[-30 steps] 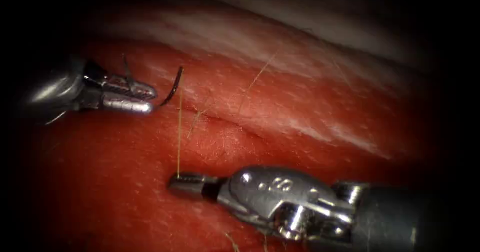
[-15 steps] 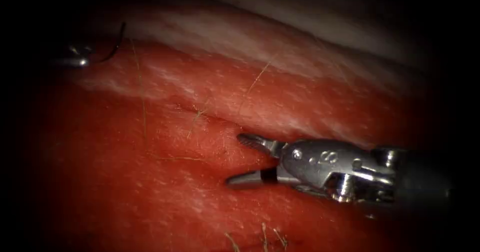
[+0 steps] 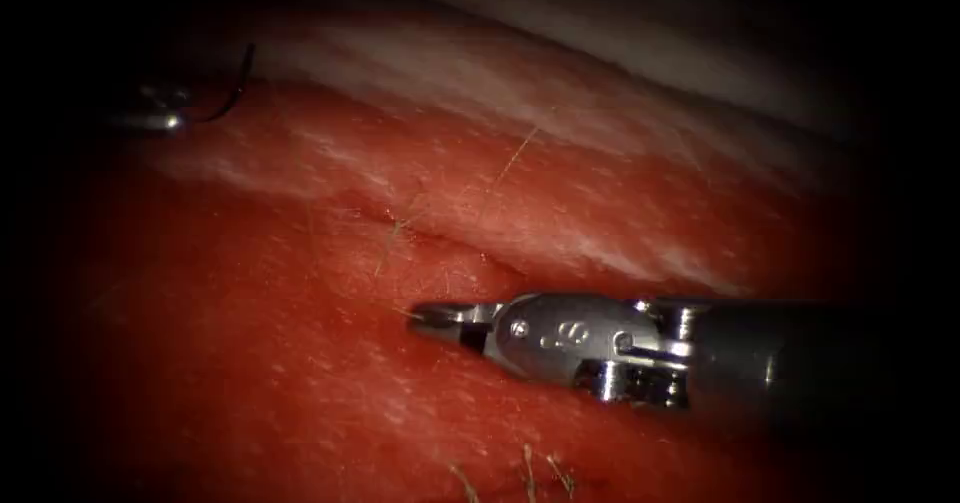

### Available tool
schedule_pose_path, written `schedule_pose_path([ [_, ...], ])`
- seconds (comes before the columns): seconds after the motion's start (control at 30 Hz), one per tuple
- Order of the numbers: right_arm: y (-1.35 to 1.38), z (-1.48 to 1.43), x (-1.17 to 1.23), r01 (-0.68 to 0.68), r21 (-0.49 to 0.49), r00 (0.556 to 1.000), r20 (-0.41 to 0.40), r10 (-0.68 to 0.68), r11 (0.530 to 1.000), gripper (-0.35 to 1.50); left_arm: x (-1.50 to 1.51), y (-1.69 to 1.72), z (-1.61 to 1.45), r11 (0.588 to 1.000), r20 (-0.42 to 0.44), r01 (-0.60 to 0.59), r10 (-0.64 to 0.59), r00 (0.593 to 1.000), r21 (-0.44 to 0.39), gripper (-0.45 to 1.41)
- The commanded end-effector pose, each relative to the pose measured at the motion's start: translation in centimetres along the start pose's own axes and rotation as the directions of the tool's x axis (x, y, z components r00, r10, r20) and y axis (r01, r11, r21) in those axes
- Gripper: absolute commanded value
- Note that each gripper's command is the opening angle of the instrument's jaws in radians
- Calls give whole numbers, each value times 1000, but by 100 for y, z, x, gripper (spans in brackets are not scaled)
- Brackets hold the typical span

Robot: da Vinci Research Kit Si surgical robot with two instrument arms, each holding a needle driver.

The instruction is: Wound Closure

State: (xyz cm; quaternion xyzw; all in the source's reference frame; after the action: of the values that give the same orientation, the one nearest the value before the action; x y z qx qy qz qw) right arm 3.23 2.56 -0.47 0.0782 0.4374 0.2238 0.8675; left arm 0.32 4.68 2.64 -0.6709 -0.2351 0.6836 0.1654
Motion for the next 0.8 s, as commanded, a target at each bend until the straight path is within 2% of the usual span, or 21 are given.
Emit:
schedule_pose_path([
  [0.03,0,4,5,-12,-1,1000,1,12,1000,-35,-7,1,5,1000,-1,1,-1,1000,-2,-35],
  [0.17,-15,-4,16,-80,-9,997,9,80,997,-35,-10,1,9,1000,-2,-2,2,1000,-8,-35],
  [0.27,-36,-6,41,-105,-2,994,12,105,994,-35,-13,2,12,1000,-2,-4,4,1000,-14,-35],
  [0.33,-39,-8,45,-108,-2,994,10,108,994,-35,-13,3,13,1000,-3,-4,4,1000,-16,-35],
  [0.37,-48,-14,58,-118,13,993,7,118,993,-35,-14,4,15,1000,-4,-5,5,1000,-24,-35],
  [0.5,-64,-18,74,-123,62,992,-7,124,990,-35,-15,5,16,999,-5,-6,6,1000,-32,-35],
  [0.53,-76,-23,91,-130,79,988,-74,136,988,-35,-15,5,16,999,-5,-6,6,1000,-32,-35],
  [0.67,-86,-40,124,-152,85,976,-143,163,985,-35,-14,6,16,999,-5,-6,6,1000,-32,-35],
  [0.8,-94,-45,135,-164,132,963,-192,188,977,-35,-14,6,16,999,-6,-6,6,1000,-33,-35],
])
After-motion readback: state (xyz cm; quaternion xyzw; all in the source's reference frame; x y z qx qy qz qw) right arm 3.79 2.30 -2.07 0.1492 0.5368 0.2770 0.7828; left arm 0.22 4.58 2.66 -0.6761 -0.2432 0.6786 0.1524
